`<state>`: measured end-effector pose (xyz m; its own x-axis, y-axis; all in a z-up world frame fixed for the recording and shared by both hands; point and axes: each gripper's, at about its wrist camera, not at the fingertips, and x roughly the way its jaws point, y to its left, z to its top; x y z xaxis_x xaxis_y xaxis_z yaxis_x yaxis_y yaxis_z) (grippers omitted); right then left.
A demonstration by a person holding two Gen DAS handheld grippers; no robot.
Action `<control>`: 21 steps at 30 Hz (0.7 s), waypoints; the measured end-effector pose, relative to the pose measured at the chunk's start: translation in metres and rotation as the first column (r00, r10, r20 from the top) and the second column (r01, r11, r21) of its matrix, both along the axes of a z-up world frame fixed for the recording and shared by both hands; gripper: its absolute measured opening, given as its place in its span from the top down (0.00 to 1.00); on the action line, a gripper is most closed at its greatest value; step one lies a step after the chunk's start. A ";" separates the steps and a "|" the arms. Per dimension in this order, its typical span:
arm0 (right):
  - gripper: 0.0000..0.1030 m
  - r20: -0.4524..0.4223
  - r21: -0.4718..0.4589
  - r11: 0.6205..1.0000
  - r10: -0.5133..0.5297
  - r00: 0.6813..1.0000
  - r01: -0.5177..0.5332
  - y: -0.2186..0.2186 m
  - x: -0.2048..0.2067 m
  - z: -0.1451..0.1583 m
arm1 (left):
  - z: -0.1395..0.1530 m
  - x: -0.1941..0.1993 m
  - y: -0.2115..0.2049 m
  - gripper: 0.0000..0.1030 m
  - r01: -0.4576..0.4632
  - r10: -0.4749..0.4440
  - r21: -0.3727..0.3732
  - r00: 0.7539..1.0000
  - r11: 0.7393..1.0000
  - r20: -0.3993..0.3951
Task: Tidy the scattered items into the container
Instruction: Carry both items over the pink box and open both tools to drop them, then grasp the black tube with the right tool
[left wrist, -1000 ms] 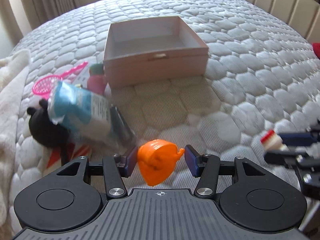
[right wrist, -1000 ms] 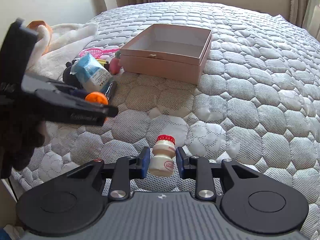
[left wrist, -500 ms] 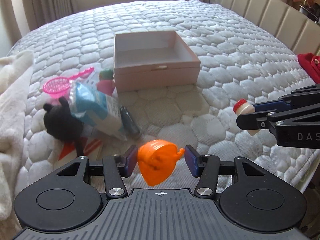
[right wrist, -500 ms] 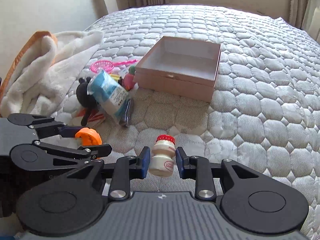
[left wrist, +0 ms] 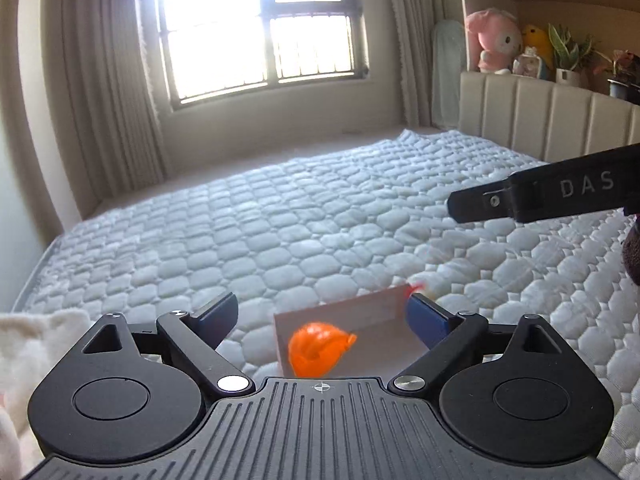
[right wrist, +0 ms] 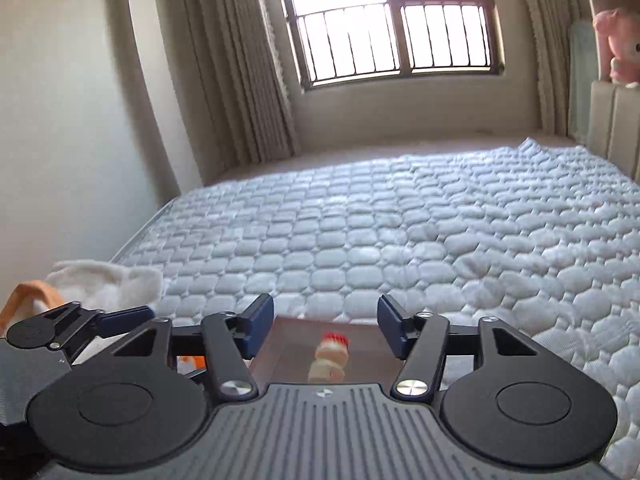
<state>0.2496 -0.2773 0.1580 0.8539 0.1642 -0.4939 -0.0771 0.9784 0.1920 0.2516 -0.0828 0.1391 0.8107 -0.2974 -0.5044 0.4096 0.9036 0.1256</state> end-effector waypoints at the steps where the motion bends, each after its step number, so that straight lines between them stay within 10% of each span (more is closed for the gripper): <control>1: 0.37 0.019 -0.018 1.000 -0.010 1.000 0.010 -0.003 0.000 0.002 | -0.002 -0.003 0.005 0.08 -0.004 0.004 -0.003 1.000 1.000 -0.003; 8: 0.22 -0.010 -0.211 0.977 0.005 1.000 -0.007 0.004 -0.021 -0.045 | -0.068 -0.058 0.041 0.08 -0.123 0.122 0.007 0.972 0.992 -0.202; 15: 0.17 -0.202 -0.218 0.969 0.069 0.977 -0.113 0.049 -0.063 -0.118 | -0.136 -0.119 0.094 0.06 -0.286 0.300 0.101 0.837 0.953 -0.458; 21: 0.17 -0.285 -0.207 0.946 0.186 0.940 -0.250 0.104 -0.090 -0.147 | -0.142 -0.135 0.137 0.02 -0.397 0.410 0.134 0.776 0.908 -0.480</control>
